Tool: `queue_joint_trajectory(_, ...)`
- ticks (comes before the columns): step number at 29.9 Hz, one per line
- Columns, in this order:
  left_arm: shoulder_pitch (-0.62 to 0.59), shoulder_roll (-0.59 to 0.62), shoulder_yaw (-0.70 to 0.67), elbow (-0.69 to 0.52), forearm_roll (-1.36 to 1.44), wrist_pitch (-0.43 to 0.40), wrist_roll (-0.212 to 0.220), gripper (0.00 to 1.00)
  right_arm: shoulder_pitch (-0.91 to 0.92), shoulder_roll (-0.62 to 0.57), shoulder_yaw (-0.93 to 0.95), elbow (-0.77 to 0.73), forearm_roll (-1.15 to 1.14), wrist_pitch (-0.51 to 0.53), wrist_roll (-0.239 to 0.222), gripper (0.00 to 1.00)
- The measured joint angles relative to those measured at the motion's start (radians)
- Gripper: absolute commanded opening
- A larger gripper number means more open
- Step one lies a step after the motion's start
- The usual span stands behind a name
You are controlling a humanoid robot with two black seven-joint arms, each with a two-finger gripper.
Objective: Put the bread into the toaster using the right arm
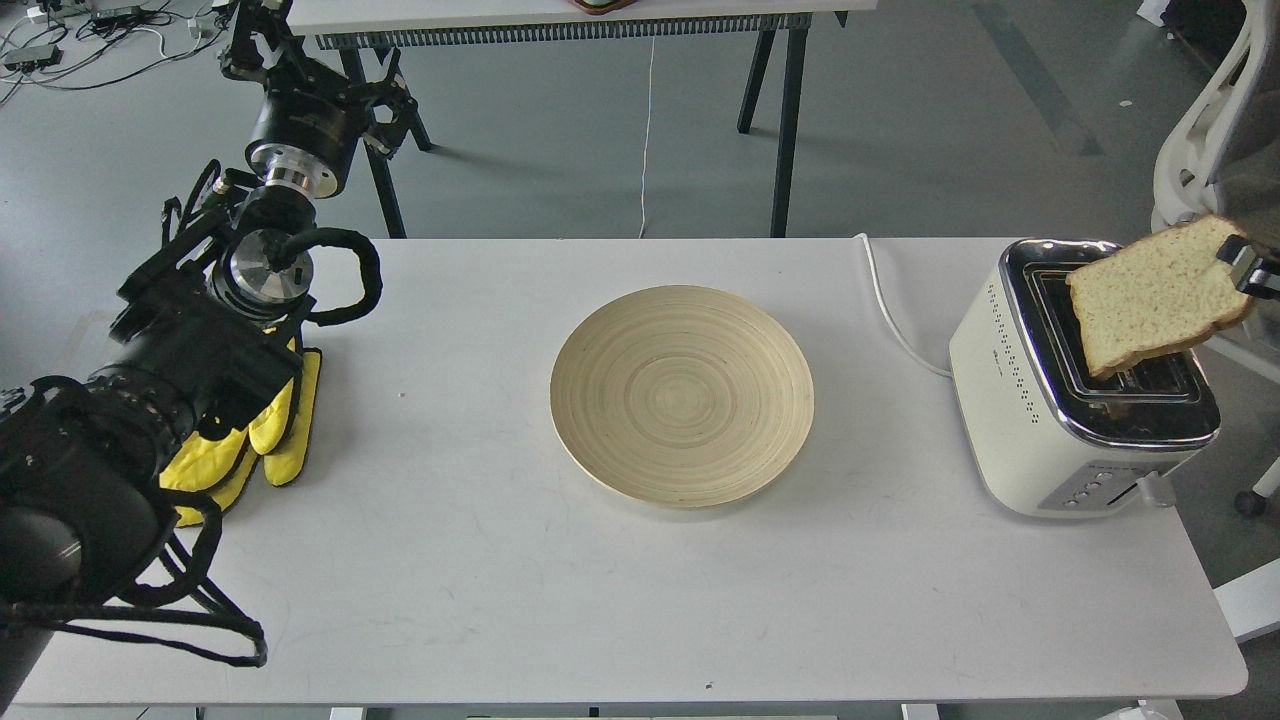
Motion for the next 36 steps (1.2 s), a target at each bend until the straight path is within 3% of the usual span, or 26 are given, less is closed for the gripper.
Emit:
queue_joint_trajectory(3,0.000,0.000,0.000,0.000,0.000,0.000,0.000,1.00,-0.008,0.017,0.001,-0.007,0.001,-0.001,0.000,0.11)
queue_joint_trajectory(5,0.000,0.000,0.000,0.000,0.000,0.000,0.000,1.00,-0.009,0.023,0.002,-0.007,0.002,-0.001,0.000,0.27)
queue_joint_trajectory(7,0.000,0.000,0.000,0.000,0.000,0.000,0.000,1.00,-0.009,0.029,0.005,-0.005,0.003,-0.001,0.000,0.51)
queue_joint_trajectory(8,0.000,0.000,0.000,0.000,0.000,0.000,0.000,1.00,-0.009,0.032,0.008,-0.004,0.003,-0.001,0.000,0.70)
queue_joint_trajectory(9,0.000,0.000,0.000,0.000,0.000,0.000,0.000,1.00,-0.009,0.034,0.010,-0.003,0.004,-0.001,0.000,1.00)
queue_joint_trajectory(16,-0.001,0.000,0.000,0.001,0.000,0.000,0.000,1.00,-0.008,0.059,0.054,0.004,0.011,-0.002,0.015,0.99)
queue_joint_trajectory(22,-0.001,0.000,0.000,0.000,0.000,0.000,0.000,1.00,-0.007,0.106,0.219,0.000,0.052,-0.004,0.017,0.99)
queue_joint_trajectory(30,-0.001,0.000,0.000,0.000,0.000,0.000,0.000,1.00,-0.009,0.281,0.461,-0.072,0.447,0.011,0.022,1.00)
queue_joint_trajectory(32,-0.001,0.000,0.000,0.000,0.000,0.000,0.000,1.00,-0.009,0.344,0.513,-0.111,0.526,0.015,0.046,1.00)
queue_joint_trajectory(36,-0.001,0.001,0.000,0.000,0.000,0.000,0.000,1.00,-0.009,0.473,0.581,-0.232,0.671,0.017,0.139,1.00)
